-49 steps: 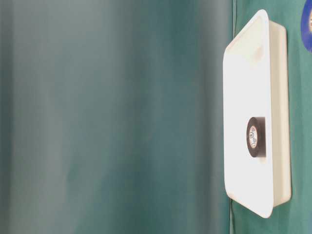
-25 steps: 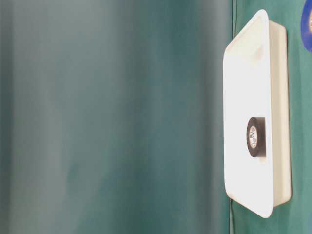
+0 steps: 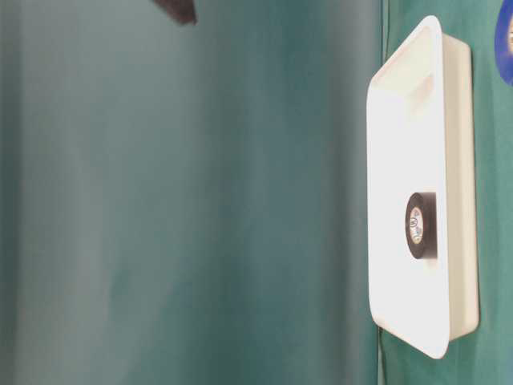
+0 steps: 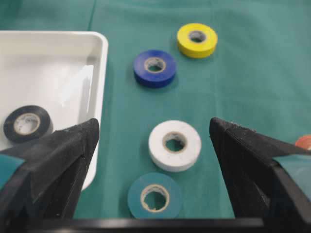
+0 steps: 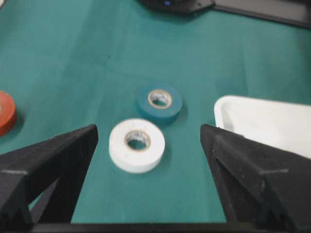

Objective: Pick up the tape from a random location and place it into the white case.
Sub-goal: 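Move the open right gripper leftward over the white tape roll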

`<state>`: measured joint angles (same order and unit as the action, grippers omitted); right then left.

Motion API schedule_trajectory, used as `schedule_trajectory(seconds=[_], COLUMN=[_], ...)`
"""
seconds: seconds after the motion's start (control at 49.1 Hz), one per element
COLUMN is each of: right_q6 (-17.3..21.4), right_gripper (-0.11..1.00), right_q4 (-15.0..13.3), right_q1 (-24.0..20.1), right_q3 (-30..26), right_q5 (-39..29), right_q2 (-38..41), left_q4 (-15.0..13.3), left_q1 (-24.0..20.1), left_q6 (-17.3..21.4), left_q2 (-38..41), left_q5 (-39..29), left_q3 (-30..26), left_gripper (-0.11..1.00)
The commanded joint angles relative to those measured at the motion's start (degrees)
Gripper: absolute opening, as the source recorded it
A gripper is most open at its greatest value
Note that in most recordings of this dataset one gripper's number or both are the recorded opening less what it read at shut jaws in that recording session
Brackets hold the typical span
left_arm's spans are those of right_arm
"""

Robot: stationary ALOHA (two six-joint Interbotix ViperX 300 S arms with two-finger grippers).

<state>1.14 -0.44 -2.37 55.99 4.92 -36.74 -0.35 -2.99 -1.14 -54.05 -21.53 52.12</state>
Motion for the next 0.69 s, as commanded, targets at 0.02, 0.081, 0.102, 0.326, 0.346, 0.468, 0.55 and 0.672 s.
schedule_trajectory(seconds=[0.02, 0.081, 0.102, 0.326, 0.346, 0.468, 0.55, 0.672], right_q6=[0.0, 0.0, 0.0, -0.1, -0.1, -0.1, -0.2, -0.2], right_gripper=[0.92, 0.92, 0.92, 0.92, 0.92, 0.92, 0.92, 0.92], right_q4=[0.0, 0.0, 0.0, 0.0, 0.0, 0.0, -0.1, 0.0], right_q1=[-0.2, -0.2, -0.1, -0.2, -0.2, -0.2, -0.1, 0.0], right_q3=[-4.1, -5.9, -6.5, -14.2, -14.9, -19.3, -22.3, -27.4], right_q5=[0.7, 0.7, 0.7, 0.7, 0.7, 0.5, 0.5, 0.2], right_q2=[2.9, 4.8, 5.4, 13.3, 14.1, 18.5, 21.4, 25.9], left_q4=[-0.1, -0.1, -0.1, -0.1, -0.1, -0.1, -0.1, -0.1], left_q1=[-0.1, -0.1, -0.1, -0.1, -0.1, -0.1, -0.1, -0.1], left_q6=[0.1, 0.1, 0.1, 0.2, 0.2, 0.2, 0.2, 0.4], left_q2=[0.3, 0.2, 0.2, 0.3, 0.3, 0.3, 0.4, 0.4], left_q5=[0.8, 1.2, 1.3, 1.9, 1.9, 1.9, 2.0, 1.9], left_q3=[-0.7, -0.7, -0.7, -0.7, -0.7, -0.7, -0.7, -0.7], left_gripper=[1.0, 1.0, 1.0, 1.0, 1.0, 1.0, 1.0, 1.0])
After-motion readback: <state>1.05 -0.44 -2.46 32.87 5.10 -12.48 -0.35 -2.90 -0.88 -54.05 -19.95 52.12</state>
